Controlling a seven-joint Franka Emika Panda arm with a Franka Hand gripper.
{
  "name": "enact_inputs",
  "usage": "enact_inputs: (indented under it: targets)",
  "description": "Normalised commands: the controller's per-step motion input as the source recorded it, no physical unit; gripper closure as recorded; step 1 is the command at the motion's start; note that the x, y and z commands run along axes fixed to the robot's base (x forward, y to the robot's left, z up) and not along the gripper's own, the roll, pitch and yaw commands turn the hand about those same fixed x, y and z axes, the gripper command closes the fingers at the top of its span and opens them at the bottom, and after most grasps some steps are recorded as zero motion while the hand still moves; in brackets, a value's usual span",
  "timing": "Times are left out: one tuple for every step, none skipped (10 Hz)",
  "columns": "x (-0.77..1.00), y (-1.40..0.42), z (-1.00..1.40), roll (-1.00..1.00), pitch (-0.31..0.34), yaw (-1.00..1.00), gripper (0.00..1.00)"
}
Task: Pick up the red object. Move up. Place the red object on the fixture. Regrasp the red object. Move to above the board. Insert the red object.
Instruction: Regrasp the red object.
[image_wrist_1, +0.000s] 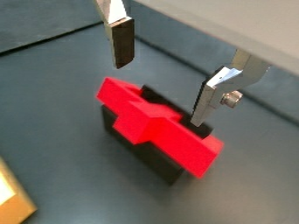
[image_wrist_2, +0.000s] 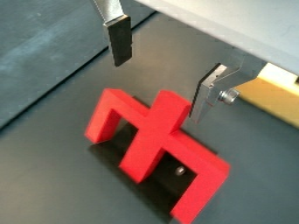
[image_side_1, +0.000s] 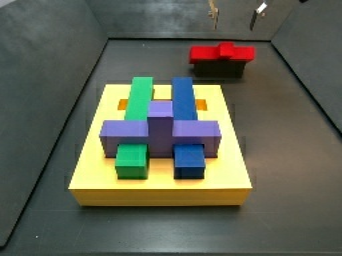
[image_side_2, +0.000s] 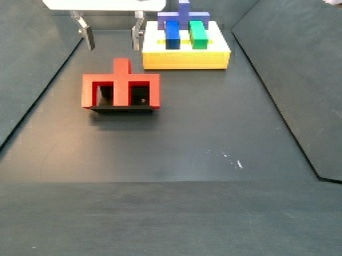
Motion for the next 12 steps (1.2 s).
enact_inputs:
  targets:
    - [0.14, 0.05, 0.02, 1.00, -0.026, 0.00, 0.00]
    - [0.16, 0.12, 0.04, 1.00, -0.023, 0.00, 0.00]
    - [0.14, 0.06, 0.05, 1.00, -0.023, 0.00, 0.00]
    - [0.04, -0.07, 0.05, 0.98, 0.000, 0.05, 0.00]
    - [0.00, -0.51, 0.00, 1.00, -0.006, 0.11, 0.00]
    - [0.00, -0.45, 0.00, 1.00, 0.037, 0.10, 0.00]
    - [0.00, -0.50, 0.00, 1.00, 0.014, 0.09, 0.00]
    - [0.00, -0.47, 0.00, 1.00, 0.000, 0.05, 0.00]
    - [0.00, -0.08, 0.00, 0.57, -0.006, 0.07, 0.00]
    - [0.18, 0.00, -0.07, 0.49, 0.000, 0.11, 0.00]
    - [0.19, 0.00, -0.26, 0.41, -0.137, 0.18, 0.00]
    - [0.04, 0.00, -0.36, 0.41, -0.197, 0.23, 0.00]
